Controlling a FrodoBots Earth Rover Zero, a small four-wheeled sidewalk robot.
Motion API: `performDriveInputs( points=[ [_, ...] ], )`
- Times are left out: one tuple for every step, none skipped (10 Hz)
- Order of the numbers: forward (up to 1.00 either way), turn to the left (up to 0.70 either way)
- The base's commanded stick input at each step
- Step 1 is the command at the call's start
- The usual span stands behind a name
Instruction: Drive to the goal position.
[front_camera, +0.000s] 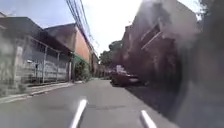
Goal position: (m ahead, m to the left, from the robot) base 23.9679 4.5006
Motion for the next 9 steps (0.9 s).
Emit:
performDriveInputs(
  points=[
    [1.00, 0.00],
    [1.00, 0.00],
    [1.00, 0.00],
    [1.00, 0.00],
    [1.00, 0.00],
    [1.00, 0.00],
    [1.00, 0.00],
    [1.00, 0.00],
    [1.00, 0.00]
  ],
)
